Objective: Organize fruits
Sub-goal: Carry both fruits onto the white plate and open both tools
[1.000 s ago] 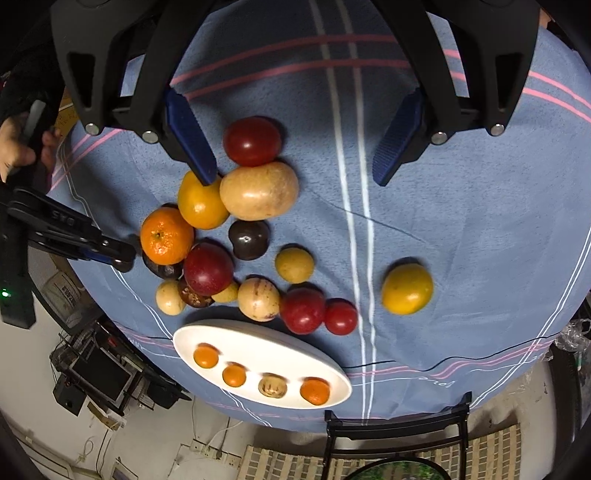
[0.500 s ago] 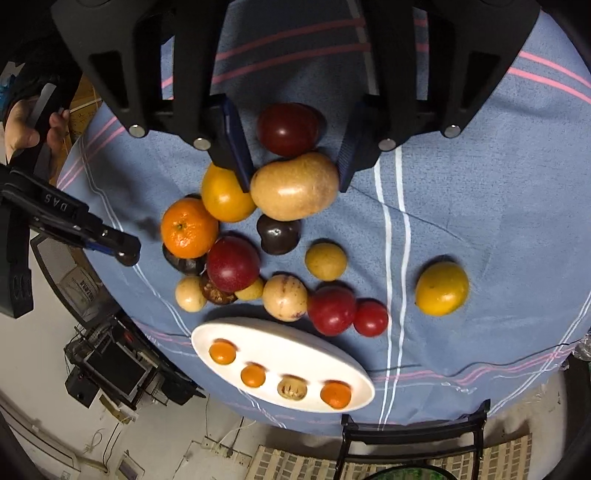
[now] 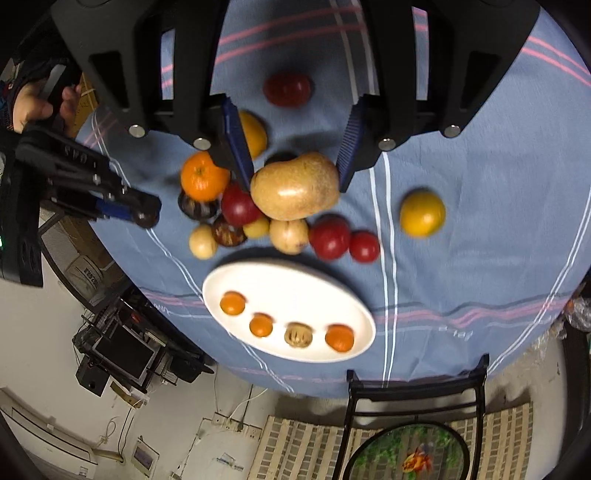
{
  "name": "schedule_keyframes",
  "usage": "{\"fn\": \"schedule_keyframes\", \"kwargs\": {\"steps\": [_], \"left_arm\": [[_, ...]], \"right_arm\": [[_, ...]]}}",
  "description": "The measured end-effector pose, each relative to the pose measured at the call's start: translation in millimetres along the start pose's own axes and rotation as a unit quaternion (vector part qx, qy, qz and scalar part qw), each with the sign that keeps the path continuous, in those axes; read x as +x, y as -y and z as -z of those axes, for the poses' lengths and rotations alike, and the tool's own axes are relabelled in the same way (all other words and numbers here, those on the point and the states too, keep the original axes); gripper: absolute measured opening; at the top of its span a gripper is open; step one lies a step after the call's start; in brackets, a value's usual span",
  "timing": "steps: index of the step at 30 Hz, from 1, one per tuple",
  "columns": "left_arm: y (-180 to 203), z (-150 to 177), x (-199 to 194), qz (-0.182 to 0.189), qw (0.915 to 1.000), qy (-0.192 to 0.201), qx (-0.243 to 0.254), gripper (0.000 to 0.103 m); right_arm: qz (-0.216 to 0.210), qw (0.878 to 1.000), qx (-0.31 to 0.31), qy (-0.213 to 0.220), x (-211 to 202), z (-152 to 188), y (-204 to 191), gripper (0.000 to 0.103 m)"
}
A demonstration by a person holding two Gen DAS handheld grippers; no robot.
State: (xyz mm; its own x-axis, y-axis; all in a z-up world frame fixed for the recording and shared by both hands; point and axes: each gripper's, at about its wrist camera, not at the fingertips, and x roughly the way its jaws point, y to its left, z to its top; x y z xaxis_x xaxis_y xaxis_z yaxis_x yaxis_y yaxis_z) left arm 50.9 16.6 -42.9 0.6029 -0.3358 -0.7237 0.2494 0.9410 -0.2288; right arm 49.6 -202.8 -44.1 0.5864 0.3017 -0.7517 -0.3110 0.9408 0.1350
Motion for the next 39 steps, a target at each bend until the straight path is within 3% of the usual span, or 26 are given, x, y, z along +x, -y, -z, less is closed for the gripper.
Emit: {"fn": "schedule_keyframes", "kwargs": {"steps": [7,12,16,22,26,28,30,35,39], "left_arm": [[-6,-46,17,-0.011,0.9998,0.006,0.015,0.046],[-20,-97,50,-0.026,0.9995,0.0,0.016,0.047],[-40,-142,102,-0.031,0.9987,-0.039,-0.014,0.047],[-51,-160,149,-0.032,0.9957,-0.076,-0.042,0.047],[-53,-165,160,-0.028,0.9952,-0.082,-0.044,0.047],[-52,-169,162,-0.031,0.9951,-0.083,-0.043,0.049],[-49,-173,152,-0.033,0.9969,-0.059,-0.04,0.072],[-37,-174,100,-0.029,0.9992,-0.005,-0.027,0.073],[-25,-150,50,-0.021,0.9993,0.028,-0.014,0.081]], "right_arm": [[-0.004,1.0,-0.005,0.001,9,-23,-3,0.027],[-0.005,0.999,-0.032,0.004,33,-67,-11,0.027],[-0.004,0.999,-0.05,0.002,76,-114,-13,0.027],[0.01,0.998,-0.046,-0.039,141,-150,0,0.027],[0.005,0.998,-0.034,-0.048,158,-156,6,0.027],[0.011,0.998,-0.033,-0.057,164,-158,4,0.035],[0.026,0.998,-0.032,-0.05,163,-160,4,0.054],[0.028,0.999,-0.032,-0.031,129,-158,4,0.054],[0.014,1.0,-0.016,-0.015,81,-132,6,0.056]]}}
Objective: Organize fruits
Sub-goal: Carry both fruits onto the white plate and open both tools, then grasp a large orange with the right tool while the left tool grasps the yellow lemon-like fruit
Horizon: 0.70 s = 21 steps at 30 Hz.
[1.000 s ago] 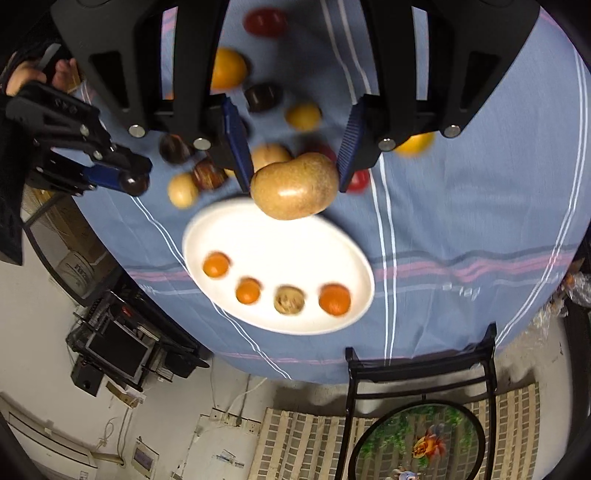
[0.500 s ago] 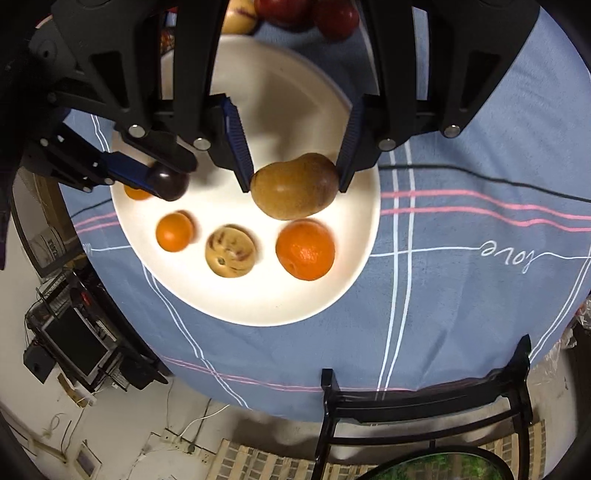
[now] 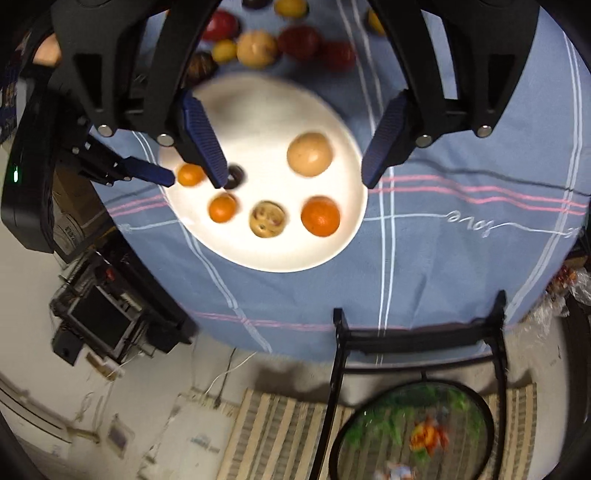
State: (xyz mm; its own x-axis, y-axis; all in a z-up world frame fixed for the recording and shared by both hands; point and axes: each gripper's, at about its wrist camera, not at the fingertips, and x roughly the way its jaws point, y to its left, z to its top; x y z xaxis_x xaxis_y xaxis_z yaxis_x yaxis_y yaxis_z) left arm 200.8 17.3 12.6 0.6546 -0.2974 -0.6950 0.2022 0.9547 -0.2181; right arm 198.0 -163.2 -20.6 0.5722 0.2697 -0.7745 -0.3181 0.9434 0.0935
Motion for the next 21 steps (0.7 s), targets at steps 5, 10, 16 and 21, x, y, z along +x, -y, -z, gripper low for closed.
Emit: {"fn": "schedule_keyframes", "kwargs": {"steps": [5,10,16,21], "left_arm": [[8,54,-40,-0.009,0.9996,0.022,0.015,0.085],[4,101,-54,-0.005,0.9999,0.01,0.0,0.085],[-10,138,-65,-0.016,0.9997,0.0,-0.017,0.085],[-16,158,-76,-0.014,0.9996,-0.005,-0.025,0.086]], "right_arm": [[-0.029,0.999,0.026,-0.003,-29,49,-2,0.057],[-0.031,0.999,0.027,-0.007,-44,83,-12,0.057],[-0.02,1.0,0.016,0.007,-68,109,-21,0.057],[-0.034,0.999,0.002,0.001,-73,134,-37,0.057]]}}
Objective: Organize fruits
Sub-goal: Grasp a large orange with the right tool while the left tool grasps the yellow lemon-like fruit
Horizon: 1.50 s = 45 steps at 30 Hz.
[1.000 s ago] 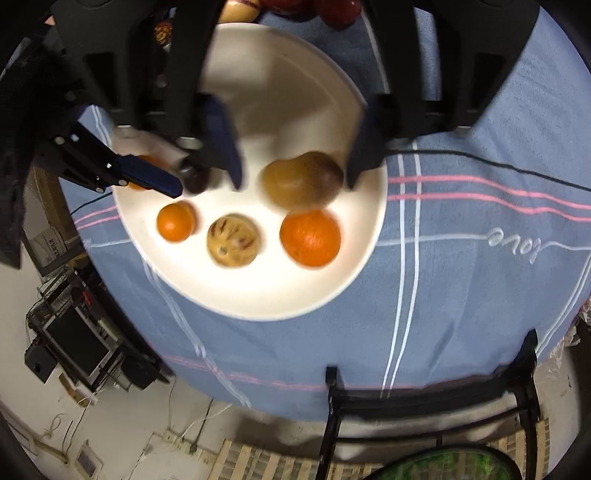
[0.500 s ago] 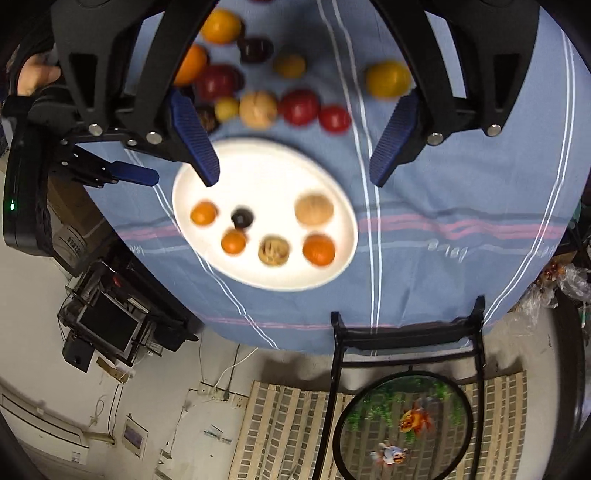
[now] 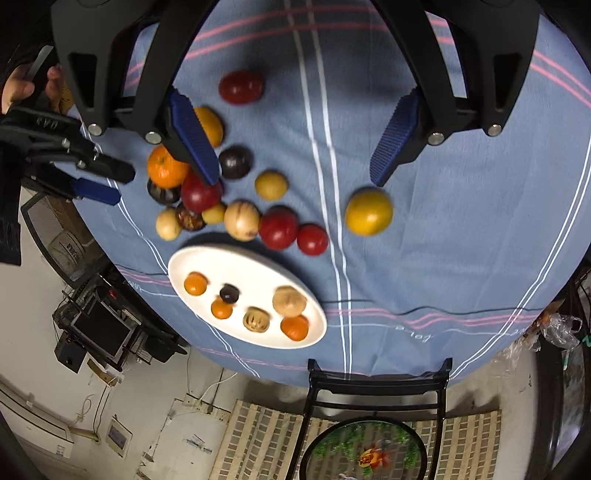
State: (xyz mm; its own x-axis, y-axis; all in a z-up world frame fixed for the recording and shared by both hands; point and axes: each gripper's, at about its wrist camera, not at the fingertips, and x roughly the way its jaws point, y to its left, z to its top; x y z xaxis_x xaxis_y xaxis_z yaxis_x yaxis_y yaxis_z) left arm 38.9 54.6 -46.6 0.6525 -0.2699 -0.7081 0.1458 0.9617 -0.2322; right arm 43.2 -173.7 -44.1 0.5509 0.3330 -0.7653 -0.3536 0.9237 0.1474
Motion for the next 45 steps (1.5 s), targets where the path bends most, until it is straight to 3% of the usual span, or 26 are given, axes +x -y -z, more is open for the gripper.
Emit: {"fn": "schedule_keyframes", "kwargs": {"steps": [5,10,16,23,26,32,37,41,45], "left_arm": [[-7,7,-9,-0.001,1.0,0.005,-0.005,0.086],[-18,12,-16,0.0,0.9998,0.011,-0.015,0.086],[-28,10,-13,-0.008,0.9996,0.01,-0.024,0.086],[-46,-16,22,-0.059,0.9979,-0.003,-0.027,0.086],[-50,-24,42,-0.065,0.9975,-0.015,-0.025,0.085],[-44,-25,71,-0.062,0.9971,-0.043,-0.01,0.053],[-49,-29,82,-0.049,0.9976,-0.045,-0.021,0.05],[-54,-34,88,-0.04,0.9976,-0.047,-0.032,0.042],[-52,-33,87,-0.035,0.9979,-0.045,-0.03,0.041]], "right_arm": [[-0.029,1.0,0.008,0.004,6,19,-8,0.057],[-0.015,1.0,0.026,-0.002,20,16,-2,0.046],[-0.009,0.999,0.03,-0.011,44,12,-2,0.045],[-0.013,1.0,0.026,-0.008,11,26,-3,0.044],[-0.011,0.999,0.031,-0.009,1,35,4,0.044],[-0.014,0.998,0.053,-0.023,12,43,16,0.044],[-0.02,0.998,0.061,-0.016,17,39,19,0.045],[-0.042,0.996,0.07,-0.033,29,37,19,0.045],[-0.03,0.998,0.051,-0.019,29,36,12,0.043]]}}
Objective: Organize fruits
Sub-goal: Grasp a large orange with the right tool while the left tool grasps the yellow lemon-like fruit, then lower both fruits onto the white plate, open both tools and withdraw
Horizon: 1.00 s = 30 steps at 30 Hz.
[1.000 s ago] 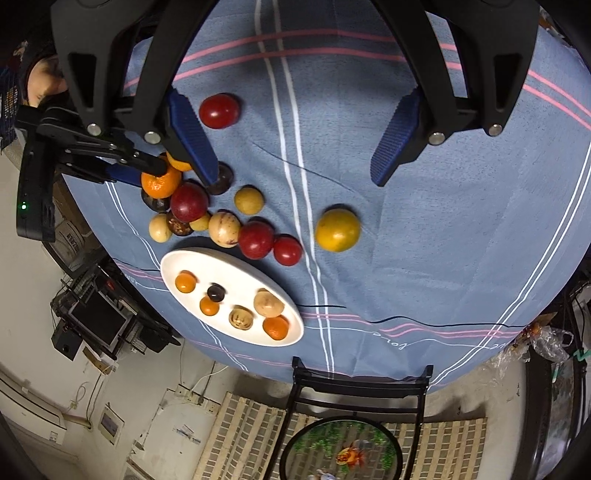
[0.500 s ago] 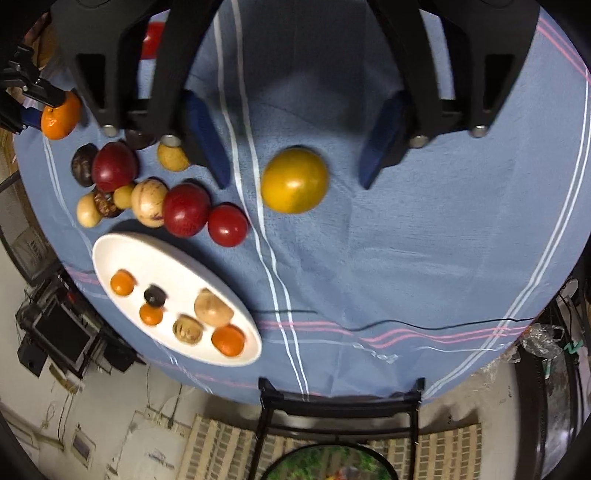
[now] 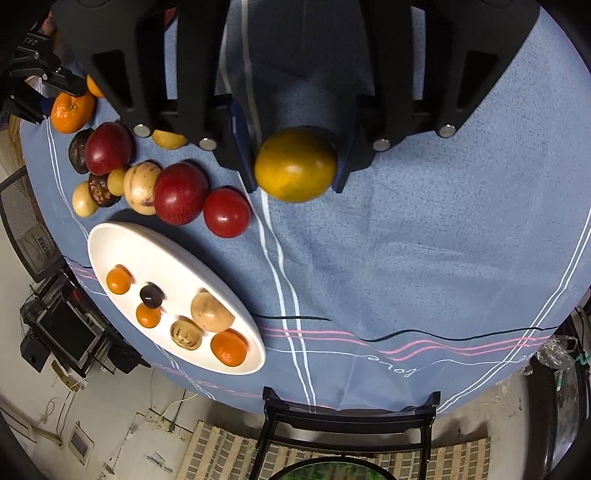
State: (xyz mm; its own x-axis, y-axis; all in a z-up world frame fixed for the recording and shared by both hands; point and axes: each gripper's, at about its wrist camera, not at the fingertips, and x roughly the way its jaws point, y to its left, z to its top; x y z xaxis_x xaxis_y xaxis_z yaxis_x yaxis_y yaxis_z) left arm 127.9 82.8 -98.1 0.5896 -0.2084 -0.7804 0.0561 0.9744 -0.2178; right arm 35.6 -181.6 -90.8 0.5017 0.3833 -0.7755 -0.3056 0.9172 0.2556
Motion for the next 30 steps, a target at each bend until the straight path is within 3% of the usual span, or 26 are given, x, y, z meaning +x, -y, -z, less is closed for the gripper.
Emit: {"fn": "schedule_keyframes", "kwargs": {"steps": [7,17,24,30], "left_arm": [[19,16,-48,0.018,0.9988,0.045,0.011,0.041],[66,15,-80,0.067,0.9941,0.06,0.061,0.041],[84,-23,-59,0.066,0.9932,0.039,0.087,0.041],[105,-89,-22,0.05,0.993,0.027,0.103,0.042]], "right_arm": [[0.012,0.999,-0.015,0.035,-27,-5,-10,0.043],[0.016,0.999,-0.007,0.046,-33,-19,-2,0.043],[0.021,0.999,-0.01,0.049,-31,-47,10,0.043],[0.045,0.997,-0.03,0.05,-11,-112,22,0.043]]}}
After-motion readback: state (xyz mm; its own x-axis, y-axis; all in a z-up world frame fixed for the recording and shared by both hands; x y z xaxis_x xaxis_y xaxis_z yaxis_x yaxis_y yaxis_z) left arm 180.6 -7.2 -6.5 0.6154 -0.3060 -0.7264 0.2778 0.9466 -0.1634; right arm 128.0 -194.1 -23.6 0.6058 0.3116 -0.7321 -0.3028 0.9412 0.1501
